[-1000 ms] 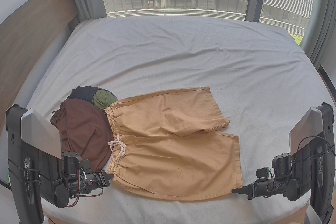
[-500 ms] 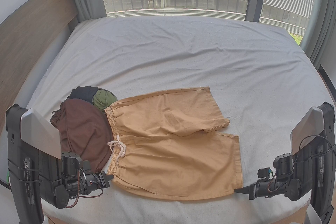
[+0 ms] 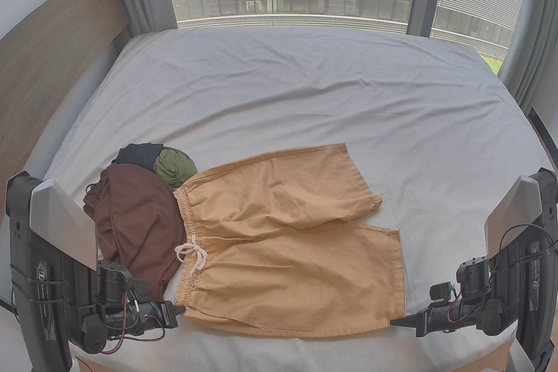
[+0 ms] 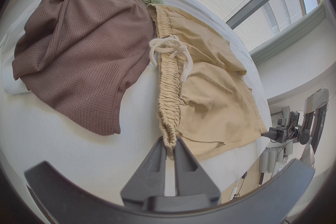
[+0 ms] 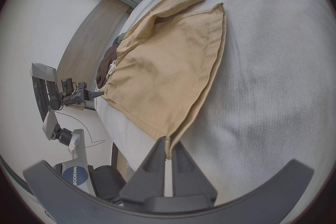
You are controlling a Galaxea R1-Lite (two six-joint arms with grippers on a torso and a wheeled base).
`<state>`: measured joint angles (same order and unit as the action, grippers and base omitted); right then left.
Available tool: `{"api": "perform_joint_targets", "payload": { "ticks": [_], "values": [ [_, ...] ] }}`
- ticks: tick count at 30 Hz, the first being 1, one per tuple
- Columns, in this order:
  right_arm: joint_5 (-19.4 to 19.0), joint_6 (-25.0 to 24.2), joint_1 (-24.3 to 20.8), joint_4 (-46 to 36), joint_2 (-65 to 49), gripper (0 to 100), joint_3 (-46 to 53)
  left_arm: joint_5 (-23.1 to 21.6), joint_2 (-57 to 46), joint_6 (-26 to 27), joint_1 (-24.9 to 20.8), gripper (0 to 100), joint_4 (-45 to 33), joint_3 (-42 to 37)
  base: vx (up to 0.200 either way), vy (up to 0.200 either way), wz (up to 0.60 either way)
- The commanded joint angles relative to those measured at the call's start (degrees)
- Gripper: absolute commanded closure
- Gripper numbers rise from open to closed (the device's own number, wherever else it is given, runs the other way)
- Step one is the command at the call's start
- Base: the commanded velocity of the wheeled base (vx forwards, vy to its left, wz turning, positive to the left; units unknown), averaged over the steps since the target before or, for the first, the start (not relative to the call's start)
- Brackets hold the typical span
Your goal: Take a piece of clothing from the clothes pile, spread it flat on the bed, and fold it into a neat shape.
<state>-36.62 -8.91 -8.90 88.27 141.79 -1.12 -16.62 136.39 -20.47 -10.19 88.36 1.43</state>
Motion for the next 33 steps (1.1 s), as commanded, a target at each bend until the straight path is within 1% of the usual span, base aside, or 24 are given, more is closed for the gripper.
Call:
{"api": "perform_joint_targets", "payload": {
  "ticks": [1, 2, 10, 14, 18, 21, 25, 29, 30, 32, 33],
  "values": [
    [0.0, 0.6, 0.0, 0.0, -0.1, 100, 1.1, -0.1, 0.1, 0.2, 0.0, 100, -0.2, -1.3, 0.0, 0.0, 0.0],
    [0.0, 1.2, 0.2, -0.4, 0.0, 100, 1.1, -0.1, 0.0, 0.2, 0.0, 100, -0.5, -1.3, 0.0, 0.0, 0.0],
    [0.0, 1.6, 0.5, -0.8, -0.1, 100, 1.1, -0.1, 0.1, 0.3, -0.3, 100, -1.3, -1.3, 0.0, 0.0, 0.0],
    [0.0, 2.9, 0.5, -3.5, -2.0, 100, 1.1, -0.1, -0.2, 0.3, -0.5, 100, -1.9, -1.3, 0.0, 0.0, 0.0],
    [0.0, 2.9, 0.6, -2.1, -4.4, 100, 1.1, -0.7, -0.8, 0.3, -0.4, 100, 0.7, -0.5, 0.0, 0.0, 0.0],
    [-0.1, 2.9, 0.6, -1.0, -6.9, 100, 1.1, -1.8, -3.9, -0.2, -0.7, 100, 0.7, 1.4, 0.0, 0.0, 0.0],
    [-0.1, 2.5, 0.5, -0.7, -11.1, 100, 1.1, -1.9, -6.6, -0.4, -1.4, 100, 0.7, 2.4, 0.0, 0.0, 0.0],
    [-0.1, 1.9, 0.5, -0.7, -13.3, 100, 0.6, -1.8, -8.4, -1.9, -1.8, 100, 0.7, 3.8, 0.0, 0.0, 0.0],
    [-0.1, 0.4, 0.2, -0.5, -14.3, 100, -0.3, -1.8, -9.7, -3.5, -1.8, 100, 0.7, 5.3, 0.0, 0.0, 0.0],
    [0.0, -1.3, 0.2, 0.1, -14.7, 100, -1.1, -1.8, -10.7, -4.9, -1.8, 100, 0.7, 5.8, 0.0, 0.0, 0.0],
    [0.0, -1.3, 0.2, 0.1, -14.7, 100, -1.1, -1.8, -10.8, -5.0, -1.8, 100, 0.7, 5.8, 0.0, 0.0, 0.0]
  ]
}}
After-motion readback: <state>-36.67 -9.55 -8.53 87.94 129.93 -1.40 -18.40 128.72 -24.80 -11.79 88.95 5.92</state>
